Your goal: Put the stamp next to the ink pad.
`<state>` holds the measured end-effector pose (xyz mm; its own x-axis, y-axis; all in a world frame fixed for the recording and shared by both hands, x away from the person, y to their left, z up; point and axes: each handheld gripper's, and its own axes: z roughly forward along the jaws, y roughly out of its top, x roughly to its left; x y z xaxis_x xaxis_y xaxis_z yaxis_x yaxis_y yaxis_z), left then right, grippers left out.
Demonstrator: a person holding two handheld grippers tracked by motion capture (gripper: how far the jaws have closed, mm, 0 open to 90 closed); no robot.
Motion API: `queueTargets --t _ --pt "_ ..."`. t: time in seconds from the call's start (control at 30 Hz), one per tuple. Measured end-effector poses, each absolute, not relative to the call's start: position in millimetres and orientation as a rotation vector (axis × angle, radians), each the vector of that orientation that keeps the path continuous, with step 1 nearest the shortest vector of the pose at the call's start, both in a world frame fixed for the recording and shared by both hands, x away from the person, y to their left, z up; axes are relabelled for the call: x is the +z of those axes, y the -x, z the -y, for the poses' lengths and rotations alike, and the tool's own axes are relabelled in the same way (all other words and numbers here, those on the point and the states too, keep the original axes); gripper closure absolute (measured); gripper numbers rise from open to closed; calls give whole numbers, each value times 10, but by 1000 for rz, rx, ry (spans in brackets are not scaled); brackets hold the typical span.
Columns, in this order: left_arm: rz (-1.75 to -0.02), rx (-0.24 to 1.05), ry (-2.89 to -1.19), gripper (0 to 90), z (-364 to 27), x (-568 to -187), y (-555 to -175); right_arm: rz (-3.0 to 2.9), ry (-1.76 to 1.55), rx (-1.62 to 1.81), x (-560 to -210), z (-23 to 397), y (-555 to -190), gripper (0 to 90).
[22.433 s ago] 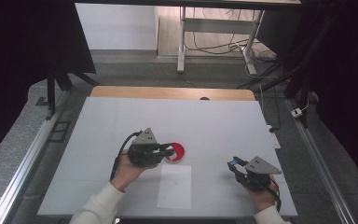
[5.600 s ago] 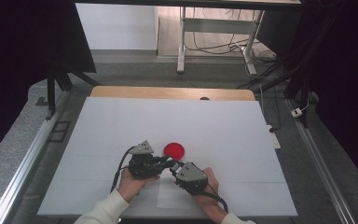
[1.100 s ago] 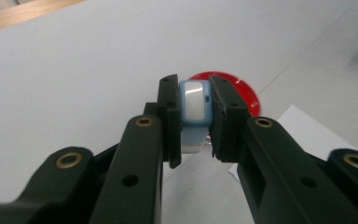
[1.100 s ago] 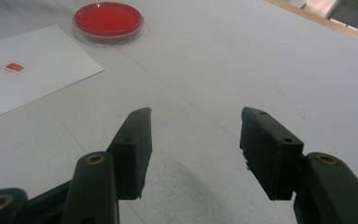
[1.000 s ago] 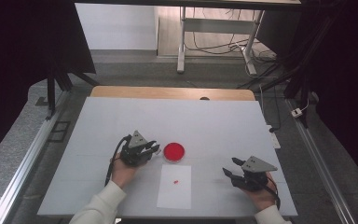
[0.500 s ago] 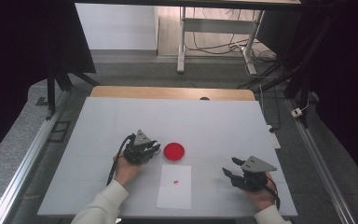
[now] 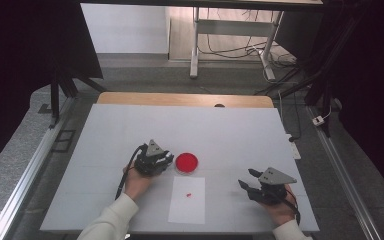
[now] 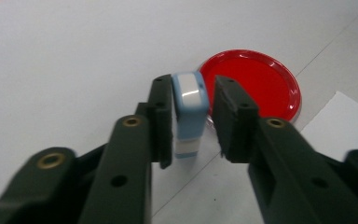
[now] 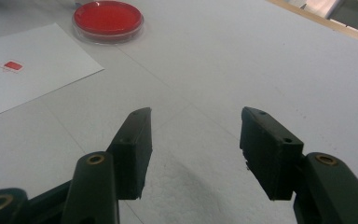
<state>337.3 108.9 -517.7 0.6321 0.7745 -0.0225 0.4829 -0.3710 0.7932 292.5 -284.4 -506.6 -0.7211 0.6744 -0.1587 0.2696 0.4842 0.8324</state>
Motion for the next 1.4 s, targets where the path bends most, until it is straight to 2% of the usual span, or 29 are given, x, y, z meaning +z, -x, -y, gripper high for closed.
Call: queueTargets --t 0.23,0.47,0.6,0.77,1.17,1.4 --pt "-999 454 -2032 542 -1098 -5173 -3377 -2260 -782 1153 -5067 2843 -2927 431" --pt "-1026 429 -2002 368 -1163 -5126 -3345 -2263 -783 1159 -5068 2849 -2931 430" --pt "-1012 402 -1987 317 -1220 -5079 -3290 -2261 -790 1180 -5064 2856 -2938 430" --pt "-991 369 -1974 281 -1295 -5042 -3184 -2267 -769 1212 -5061 2859 -2934 430" --pt "-917 344 -1988 273 -1450 -4929 -2828 -2261 -721 1242 -5028 2876 -2912 421" --pt "-906 352 -1998 273 -1675 -4943 -2575 -2264 -682 1238 -5026 2861 -2889 412"
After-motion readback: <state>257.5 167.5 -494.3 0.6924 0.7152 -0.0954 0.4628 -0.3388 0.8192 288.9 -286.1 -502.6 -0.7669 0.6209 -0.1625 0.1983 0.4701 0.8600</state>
